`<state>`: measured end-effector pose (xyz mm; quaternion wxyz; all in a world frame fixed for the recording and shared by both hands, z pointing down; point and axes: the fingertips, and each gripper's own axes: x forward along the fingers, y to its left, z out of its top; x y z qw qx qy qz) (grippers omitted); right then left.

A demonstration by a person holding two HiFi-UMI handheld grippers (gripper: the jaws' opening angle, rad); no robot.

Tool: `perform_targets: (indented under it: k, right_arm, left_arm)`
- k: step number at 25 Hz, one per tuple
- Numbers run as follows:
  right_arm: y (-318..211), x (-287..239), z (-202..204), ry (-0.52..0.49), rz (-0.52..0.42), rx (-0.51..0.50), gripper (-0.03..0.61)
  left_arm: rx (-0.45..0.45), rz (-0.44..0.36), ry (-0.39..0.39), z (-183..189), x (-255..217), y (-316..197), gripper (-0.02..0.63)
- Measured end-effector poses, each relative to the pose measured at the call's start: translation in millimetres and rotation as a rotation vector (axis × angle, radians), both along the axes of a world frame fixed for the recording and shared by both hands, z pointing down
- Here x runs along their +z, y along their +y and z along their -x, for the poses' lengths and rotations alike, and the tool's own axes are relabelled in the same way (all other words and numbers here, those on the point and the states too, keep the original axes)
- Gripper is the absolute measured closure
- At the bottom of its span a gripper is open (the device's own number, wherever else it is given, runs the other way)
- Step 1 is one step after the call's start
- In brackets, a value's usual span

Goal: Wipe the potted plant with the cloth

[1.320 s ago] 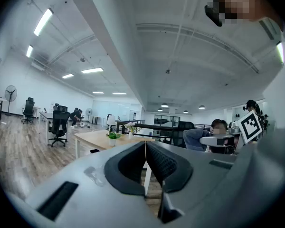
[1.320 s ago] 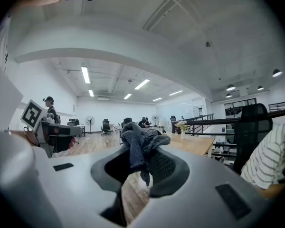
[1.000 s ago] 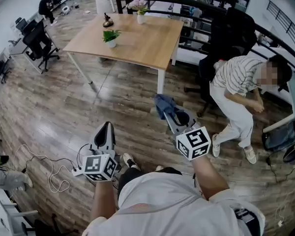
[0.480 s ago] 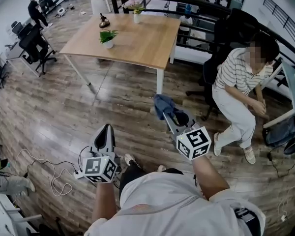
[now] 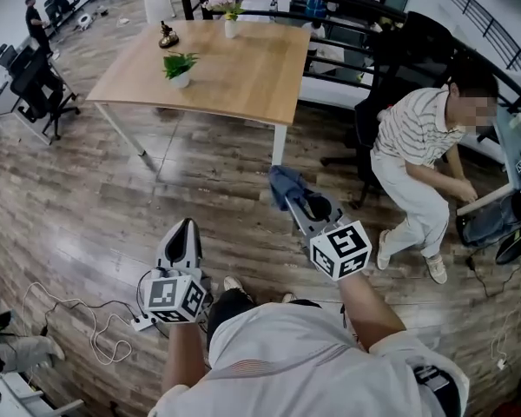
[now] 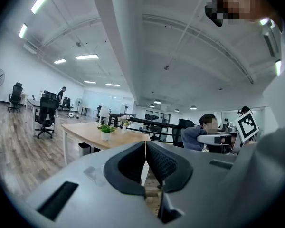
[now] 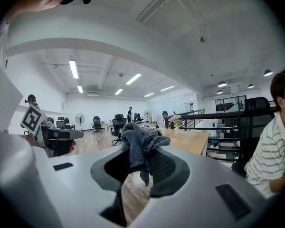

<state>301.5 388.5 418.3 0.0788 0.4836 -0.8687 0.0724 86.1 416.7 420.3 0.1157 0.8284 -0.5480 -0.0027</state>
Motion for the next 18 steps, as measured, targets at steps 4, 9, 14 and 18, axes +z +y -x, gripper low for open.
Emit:
perform_targets:
  k: [4, 9, 14, 18]
  right_arm:
    - [-38.8, -8.1, 34.6, 0.018, -0.009, 0.033, 0.439]
    - [-76.2, -21.0, 72.5, 0.027, -0.018, 0.07, 0.439]
    - [-117.1, -18.7, 102.9, 0.05, 0.01, 0.056, 0.439]
    - [-163.7, -12.3, 126.5, 0.049, 0.011, 0.019, 0.439]
  left_arm:
    - [0.032, -0.007, 0.012, 36.9, -3.5, -44.0, 0.597]
    - [0.066, -0.023, 0.011, 80.4, -14.5, -94.5, 0.597]
    - [0.042, -0.022, 0.029, 116.0, -15.4, -128.1, 0.597]
    - [0.005, 0.005, 0.048, 138.3, -1.6, -163.9, 0.597]
